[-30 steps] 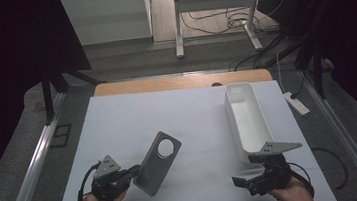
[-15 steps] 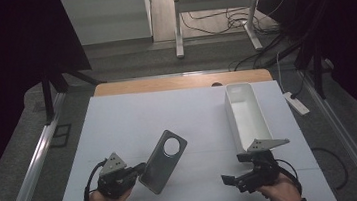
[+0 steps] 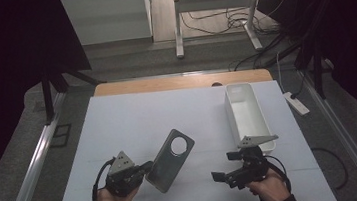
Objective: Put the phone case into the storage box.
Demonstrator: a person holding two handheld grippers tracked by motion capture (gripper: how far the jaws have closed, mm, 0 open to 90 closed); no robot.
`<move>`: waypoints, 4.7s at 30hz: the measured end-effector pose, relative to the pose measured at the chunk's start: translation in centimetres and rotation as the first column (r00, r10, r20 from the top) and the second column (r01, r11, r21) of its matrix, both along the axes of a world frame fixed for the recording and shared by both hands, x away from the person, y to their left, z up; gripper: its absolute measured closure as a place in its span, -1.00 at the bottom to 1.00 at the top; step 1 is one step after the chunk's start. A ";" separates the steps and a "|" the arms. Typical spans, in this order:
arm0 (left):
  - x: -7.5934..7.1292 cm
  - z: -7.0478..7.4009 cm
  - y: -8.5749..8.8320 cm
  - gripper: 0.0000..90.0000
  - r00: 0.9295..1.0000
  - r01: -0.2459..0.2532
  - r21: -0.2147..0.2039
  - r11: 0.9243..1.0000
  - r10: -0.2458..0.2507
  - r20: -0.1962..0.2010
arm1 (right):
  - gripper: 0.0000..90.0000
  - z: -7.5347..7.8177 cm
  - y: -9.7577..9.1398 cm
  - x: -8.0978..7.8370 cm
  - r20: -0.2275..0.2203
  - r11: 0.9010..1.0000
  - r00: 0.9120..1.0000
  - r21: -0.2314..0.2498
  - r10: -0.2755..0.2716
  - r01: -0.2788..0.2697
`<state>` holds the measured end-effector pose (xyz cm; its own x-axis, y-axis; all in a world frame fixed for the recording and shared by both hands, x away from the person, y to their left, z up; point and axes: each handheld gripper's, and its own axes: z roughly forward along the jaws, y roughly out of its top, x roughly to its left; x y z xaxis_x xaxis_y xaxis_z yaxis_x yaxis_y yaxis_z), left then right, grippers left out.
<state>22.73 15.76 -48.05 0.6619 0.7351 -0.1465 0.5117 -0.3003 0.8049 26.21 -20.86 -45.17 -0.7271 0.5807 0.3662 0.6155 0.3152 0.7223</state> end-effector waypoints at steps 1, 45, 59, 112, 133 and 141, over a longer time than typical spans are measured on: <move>0.0 0.0 -0.1 0.98 1.000 0.001 0.002 1.000 -0.001 0.004 | -1.00 -0.1 0.1 0.1 -0.006 1.000 1.000 0.005 0.006 -0.006; 0.4 -0.4 -2.9 0.98 0.999 0.040 -0.002 0.999 -0.040 0.021 | -0.98 -0.8 7.1 2.3 -0.097 0.996 0.992 0.048 0.079 -0.074; 0.1 -0.1 -3.1 0.98 0.998 0.039 0.014 0.999 -0.039 0.038 | -0.96 -1.1 8.9 2.8 -0.125 0.997 0.989 0.010 0.078 -0.077; 1.0 -0.1 -0.8 -0.66 0.996 0.083 -0.078 0.993 -0.086 -0.029 | 0.91 -1.5 7.5 3.2 -0.213 0.990 0.974 0.129 0.078 -0.051; 1.6 -1.0 0.1 -1.00 0.969 0.210 -0.111 0.971 -0.222 -0.111 | 0.91 -0.7 6.7 2.7 -0.060 0.990 0.988 0.007 0.142 -0.142; 1.7 -1.3 -0.5 -1.00 0.952 0.271 -0.126 0.954 -0.286 -0.114 | 0.91 -0.5 7.0 2.5 -0.025 0.978 0.978 -0.003 0.208 -0.208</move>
